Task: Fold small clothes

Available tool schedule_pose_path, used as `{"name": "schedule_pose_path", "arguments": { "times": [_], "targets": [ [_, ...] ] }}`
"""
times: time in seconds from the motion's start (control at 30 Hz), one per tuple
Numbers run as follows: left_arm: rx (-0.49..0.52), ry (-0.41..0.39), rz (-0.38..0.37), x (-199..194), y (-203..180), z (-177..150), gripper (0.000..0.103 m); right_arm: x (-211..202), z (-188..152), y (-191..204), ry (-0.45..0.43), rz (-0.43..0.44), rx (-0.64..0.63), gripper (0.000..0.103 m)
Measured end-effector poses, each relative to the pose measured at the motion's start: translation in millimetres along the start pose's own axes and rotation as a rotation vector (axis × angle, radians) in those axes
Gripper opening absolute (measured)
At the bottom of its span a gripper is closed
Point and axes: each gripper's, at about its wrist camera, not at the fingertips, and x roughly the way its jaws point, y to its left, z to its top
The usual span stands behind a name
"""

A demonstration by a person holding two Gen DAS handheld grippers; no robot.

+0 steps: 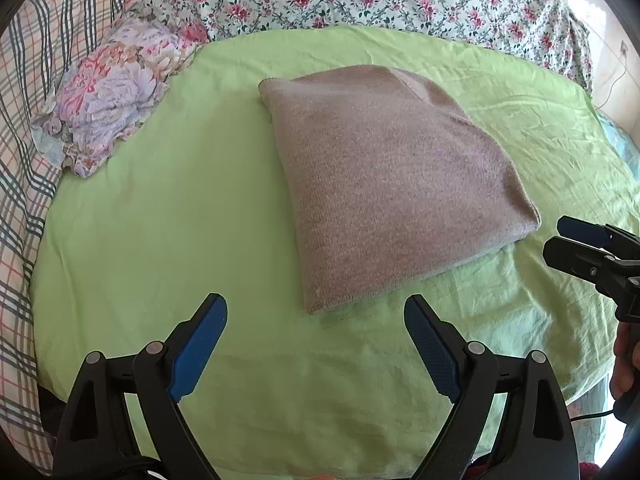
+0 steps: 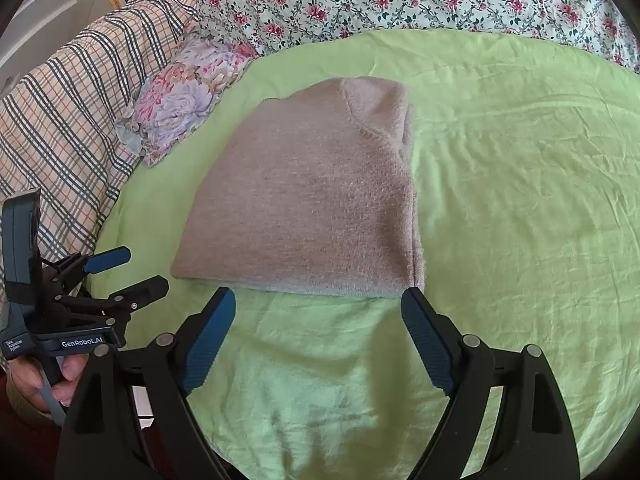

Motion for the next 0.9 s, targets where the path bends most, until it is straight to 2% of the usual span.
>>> {"name": "schedule_pose_path", "arguments": {
  "times": [0.47, 0.9],
  "targets": [
    [0.005, -0.011, 0.049, 5, 3, 9, 0.092, 11, -1, 7, 0.022, -0.019, -0.043, 0.089],
    [0.026, -0.03, 0.079, 8, -3, 29, 0.093, 14, 21, 11, 0.024, -0.024, -0.098, 0.095]
  ]
}}
